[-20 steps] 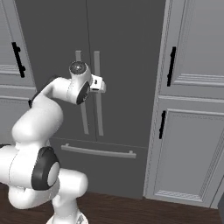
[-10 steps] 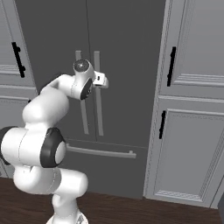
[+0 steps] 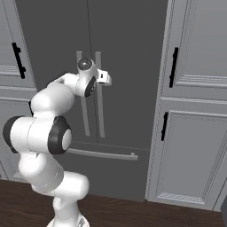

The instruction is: Take the strawberry from the fridge and place it on top of the pancake, located on the dining counter.

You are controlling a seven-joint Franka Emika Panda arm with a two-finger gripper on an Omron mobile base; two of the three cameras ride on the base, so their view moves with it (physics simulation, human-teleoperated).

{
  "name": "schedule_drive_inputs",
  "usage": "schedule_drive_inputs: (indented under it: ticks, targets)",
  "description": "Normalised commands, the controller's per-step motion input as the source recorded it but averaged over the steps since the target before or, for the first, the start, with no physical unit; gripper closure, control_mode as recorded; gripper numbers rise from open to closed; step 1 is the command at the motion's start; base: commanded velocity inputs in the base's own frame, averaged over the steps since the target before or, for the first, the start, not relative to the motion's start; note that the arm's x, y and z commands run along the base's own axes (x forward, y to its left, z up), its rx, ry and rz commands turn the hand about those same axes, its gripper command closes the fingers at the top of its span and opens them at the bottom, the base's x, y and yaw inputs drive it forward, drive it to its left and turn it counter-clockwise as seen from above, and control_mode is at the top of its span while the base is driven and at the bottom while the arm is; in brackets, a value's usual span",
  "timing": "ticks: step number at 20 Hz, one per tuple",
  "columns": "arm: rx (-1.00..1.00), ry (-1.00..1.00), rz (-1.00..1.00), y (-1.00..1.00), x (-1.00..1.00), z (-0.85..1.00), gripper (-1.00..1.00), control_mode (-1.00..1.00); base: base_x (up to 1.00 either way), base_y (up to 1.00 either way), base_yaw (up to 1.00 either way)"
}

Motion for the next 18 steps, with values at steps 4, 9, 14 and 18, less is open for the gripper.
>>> schedule_drive_inputs:
  ticks: [4,9,14,18]
  targets:
    - [0.0,-0.02,0.0,-0.04,0.53,0.0,-1.0,-1.0,0.0,0.0,0.0]
    - [0.0,-0.05,0.0,-0.15,0.47,-0.1,-1.0,-1.0,0.0,0.0,0.0]
    - [0.0,-0.05,0.0,-0.1,0.46,-0.14,-1.0,-1.0,0.0,0.0,0.0]
    - [0.0,-0.09,0.0,0.0,0.41,-0.12,-1.0,-1.0,0.0,0.0,0.0]
